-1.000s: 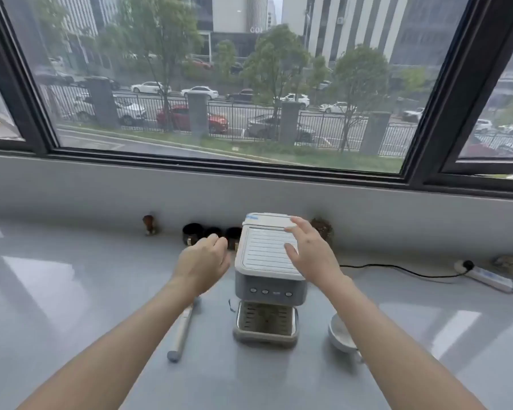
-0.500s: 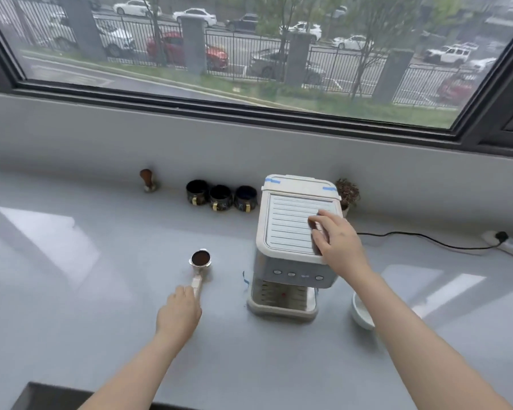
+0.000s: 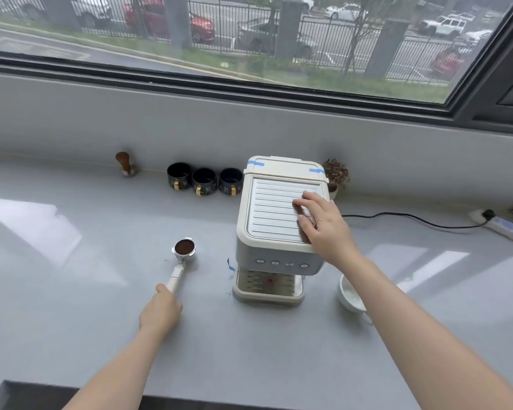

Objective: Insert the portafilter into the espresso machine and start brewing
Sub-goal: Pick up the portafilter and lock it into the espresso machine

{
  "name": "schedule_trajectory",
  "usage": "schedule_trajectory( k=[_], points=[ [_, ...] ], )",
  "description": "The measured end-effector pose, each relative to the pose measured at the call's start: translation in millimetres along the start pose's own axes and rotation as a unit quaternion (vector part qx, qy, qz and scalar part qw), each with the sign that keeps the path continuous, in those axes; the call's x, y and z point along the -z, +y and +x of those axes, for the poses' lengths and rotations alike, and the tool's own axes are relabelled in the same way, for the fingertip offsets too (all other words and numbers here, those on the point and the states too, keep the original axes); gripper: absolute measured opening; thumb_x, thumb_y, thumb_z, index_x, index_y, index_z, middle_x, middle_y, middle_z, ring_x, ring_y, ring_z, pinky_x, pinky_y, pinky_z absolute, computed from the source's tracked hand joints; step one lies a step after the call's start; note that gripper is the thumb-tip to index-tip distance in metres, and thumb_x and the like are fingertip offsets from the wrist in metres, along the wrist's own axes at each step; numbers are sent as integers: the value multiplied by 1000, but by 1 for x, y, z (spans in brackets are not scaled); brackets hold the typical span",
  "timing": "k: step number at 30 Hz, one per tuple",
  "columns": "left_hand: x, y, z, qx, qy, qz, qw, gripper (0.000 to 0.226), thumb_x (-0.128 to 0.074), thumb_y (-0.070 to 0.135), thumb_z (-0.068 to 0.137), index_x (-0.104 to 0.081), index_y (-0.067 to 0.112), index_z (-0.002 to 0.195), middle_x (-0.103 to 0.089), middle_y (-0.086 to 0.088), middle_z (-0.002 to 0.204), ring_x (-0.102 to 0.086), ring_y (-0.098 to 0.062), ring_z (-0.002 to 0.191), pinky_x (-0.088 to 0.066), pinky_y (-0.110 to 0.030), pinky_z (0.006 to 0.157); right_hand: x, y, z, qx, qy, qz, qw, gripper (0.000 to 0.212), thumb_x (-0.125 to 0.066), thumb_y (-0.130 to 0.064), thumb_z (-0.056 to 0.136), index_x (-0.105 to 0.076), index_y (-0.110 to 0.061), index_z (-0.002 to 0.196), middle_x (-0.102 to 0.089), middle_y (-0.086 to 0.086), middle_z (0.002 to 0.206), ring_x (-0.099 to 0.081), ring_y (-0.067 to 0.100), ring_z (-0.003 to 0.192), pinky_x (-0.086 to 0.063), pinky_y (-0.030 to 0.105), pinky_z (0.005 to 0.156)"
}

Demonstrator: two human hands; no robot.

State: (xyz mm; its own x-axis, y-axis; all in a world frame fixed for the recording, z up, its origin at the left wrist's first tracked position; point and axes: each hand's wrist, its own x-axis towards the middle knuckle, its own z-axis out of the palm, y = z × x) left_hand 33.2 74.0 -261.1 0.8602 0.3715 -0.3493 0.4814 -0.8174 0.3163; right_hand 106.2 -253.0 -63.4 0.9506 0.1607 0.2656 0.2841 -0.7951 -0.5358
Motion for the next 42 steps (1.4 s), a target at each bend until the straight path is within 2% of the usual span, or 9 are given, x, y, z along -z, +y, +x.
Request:
schedule_trajectory(
  k=[4,11,17,20,23,27,32,37,42],
  points=[
    [4,-4,-3,5,24,-13,1000,17,-48,15,86,-33,5,86,-50,-8,67,-51,-30,62,-36,-33,50,-2,3,0,-6,-5,-1,1000,34,-48,-21,94,-54,-21,128,-43,1,145,-29,9,130,-21,46,116],
    [8,-18,-50,-63,56,44,995,24,-48,33,89,-40,13,79,-53,-3,62,-51,-28,56,-33,-30,47,0,0,0,-6,-19,-22,1000,36,-46,-23,95,-52,-20,130,-42,2,146,-32,18,132,-17,39,117],
    [-1,10,-96,-151,-7,126,981,21,-45,38,88,-39,18,82,-64,-2,78,-62,-29,73,-39,-33,55,2,-2,0,0,-20,-27,999,35,-46,-22,95,-54,-18,128,-45,4,143,-37,21,129,-21,37,113],
    [-5,41,-110,-177,-16,110,978,21,-45,36,89,-38,18,82,-64,-4,81,-57,-31,71,-38,-34,56,1,0,-1,2,-24,-36,999,34,-44,-22,95,-54,-19,127,-46,4,141,-38,22,127,-19,32,109],
    [-4,68,-116,-197,-7,81,977,22,-45,34,89,-35,16,80,-55,-1,71,-50,-31,65,-35,-35,54,0,1,-1,2,-26,-43,999,35,-44,-24,95,-54,-20,128,-45,3,141,-38,22,128,-17,29,108],
    [1,91,-112,-217,15,51,975,23,-45,33,90,-37,14,80,-50,0,66,-47,-31,61,-31,-35,50,0,2,0,0,-29,-46,999,35,-43,-25,95,-53,-21,128,-44,3,142,-37,21,130,-17,30,110],
    [6,100,-105,-214,38,42,975,26,-44,35,90,-36,14,77,-49,1,62,-46,-31,59,-28,-34,48,-1,4,0,-7,-32,-44,998,36,-42,-27,94,-53,-23,128,-45,2,142,-38,23,129,-20,35,112],
    [9,102,-99,-215,48,44,974,28,-46,34,90,-33,14,75,-41,4,55,-43,-30,58,-25,-34,47,0,3,0,-8,-28,-43,999,35,-42,-28,94,-53,-23,128,-45,1,141,-38,23,127,-22,36,113],
    [16,100,-87,-205,67,19,976,32,-49,38,88,-34,14,73,-44,2,55,-42,-30,56,-24,-33,45,1,2,-2,-10,-23,-43,999,36,-43,-27,95,-52,-23,129,-44,0,143,-37,22,125,-22,34,111]
  ],
)
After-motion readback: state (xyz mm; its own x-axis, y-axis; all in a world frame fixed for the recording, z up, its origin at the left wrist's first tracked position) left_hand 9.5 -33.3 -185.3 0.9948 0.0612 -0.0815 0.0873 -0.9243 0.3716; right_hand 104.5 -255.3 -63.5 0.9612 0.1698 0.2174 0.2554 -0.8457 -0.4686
